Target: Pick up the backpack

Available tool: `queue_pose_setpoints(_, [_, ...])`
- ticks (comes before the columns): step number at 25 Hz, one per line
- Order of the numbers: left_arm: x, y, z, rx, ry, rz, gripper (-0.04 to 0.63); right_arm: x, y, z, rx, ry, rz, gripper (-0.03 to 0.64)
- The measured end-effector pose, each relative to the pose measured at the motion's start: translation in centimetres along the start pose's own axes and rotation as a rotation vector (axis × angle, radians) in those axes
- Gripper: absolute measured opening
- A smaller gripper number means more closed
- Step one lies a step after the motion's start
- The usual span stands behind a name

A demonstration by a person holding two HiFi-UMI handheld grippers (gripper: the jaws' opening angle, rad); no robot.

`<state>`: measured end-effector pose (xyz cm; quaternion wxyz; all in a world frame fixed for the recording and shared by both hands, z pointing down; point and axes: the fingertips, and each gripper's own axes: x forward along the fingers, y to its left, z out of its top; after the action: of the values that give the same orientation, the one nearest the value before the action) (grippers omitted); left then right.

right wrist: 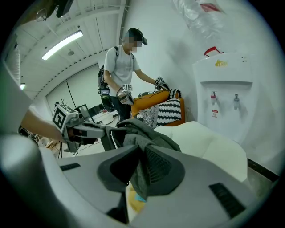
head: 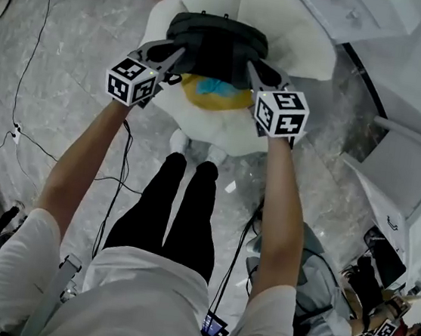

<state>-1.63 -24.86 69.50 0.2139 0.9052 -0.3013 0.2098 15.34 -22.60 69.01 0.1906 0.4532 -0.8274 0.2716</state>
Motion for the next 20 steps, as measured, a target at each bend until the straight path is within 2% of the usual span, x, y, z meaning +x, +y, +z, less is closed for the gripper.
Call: queue_pose_setpoints(20, [-10.6,-8.8,6.4,0.051,-0.109,-0.013,0.037,-12.6,8.2,5.2,-0.012,-0.131,0.007,0.046])
